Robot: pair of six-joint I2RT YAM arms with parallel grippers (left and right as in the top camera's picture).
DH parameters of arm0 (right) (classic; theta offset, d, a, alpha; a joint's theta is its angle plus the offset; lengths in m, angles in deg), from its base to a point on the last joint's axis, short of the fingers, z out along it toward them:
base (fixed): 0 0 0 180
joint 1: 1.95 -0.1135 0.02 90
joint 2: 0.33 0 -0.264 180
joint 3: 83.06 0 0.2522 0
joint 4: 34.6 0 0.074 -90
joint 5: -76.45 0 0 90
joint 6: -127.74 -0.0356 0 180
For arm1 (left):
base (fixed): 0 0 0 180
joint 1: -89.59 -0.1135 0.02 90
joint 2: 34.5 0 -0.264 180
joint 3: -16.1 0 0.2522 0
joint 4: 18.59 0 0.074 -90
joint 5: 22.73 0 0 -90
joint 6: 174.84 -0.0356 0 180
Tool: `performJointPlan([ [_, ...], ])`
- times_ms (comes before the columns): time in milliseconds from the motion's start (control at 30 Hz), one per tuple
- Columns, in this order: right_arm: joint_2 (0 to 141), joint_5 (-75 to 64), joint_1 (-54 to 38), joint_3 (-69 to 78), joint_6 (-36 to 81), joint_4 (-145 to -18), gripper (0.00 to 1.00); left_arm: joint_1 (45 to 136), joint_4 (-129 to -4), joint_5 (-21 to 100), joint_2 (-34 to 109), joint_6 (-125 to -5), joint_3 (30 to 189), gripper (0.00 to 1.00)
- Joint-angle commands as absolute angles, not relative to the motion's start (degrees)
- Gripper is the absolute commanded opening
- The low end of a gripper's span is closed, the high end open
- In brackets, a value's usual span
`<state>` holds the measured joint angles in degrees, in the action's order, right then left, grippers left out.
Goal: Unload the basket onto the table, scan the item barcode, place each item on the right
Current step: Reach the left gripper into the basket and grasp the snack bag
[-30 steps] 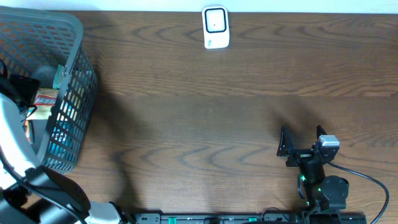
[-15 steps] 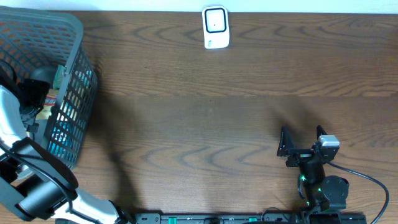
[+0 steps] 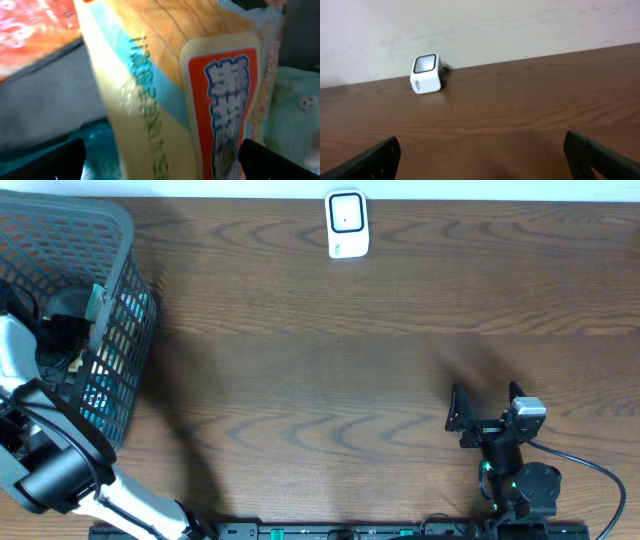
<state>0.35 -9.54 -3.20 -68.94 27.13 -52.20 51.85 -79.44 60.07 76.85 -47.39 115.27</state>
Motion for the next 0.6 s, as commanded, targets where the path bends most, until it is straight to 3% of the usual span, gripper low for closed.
performJointPlan([
  [0, -0.02, -10.02, -3.44, -68.98, 27.74, -52.44, 0.99, 51.67, -78.19, 60.13, 79.74, -48.18, 115.09, 0.98],
  [167, -0.02, -10.02, -3.44, -68.98, 27.74, -52.44, 0.99, 51.67, -76.16, 58.56, 82.03, -48.18, 115.09, 1.00],
  [200, -0.02, -10.02, -3.44, -68.98, 27.74, -52.44, 0.99, 51.67, -75.79, 57.79, 82.30, -48.20, 115.09, 0.87],
  [267, -0.02, -10.02, -3.44, -68.98, 27.74, -52.44, 0.99, 51.67, -75.11, 55.81, 82.47, -48.35, 115.09, 0.50],
  [367, -0.02, -10.02, -3.44, -68.98, 27.74, -52.44, 0.99, 51.67, -74.41, 53.71, 82.47, -48.35, 115.09, 0.13],
  [400, -0.02, -10.02, -3.44, -68.98, 27.74, -52.44, 0.99, 51.67, -74.41, 53.75, 82.47, -48.38, 115.09, 0.07],
  [567, -0.02, -10.02, -3.44, -68.98, 27.74, -52.44, 0.99, 51.30, -73.95, 53.77, 81.09, -49.71, 115.44, 0.07],
])
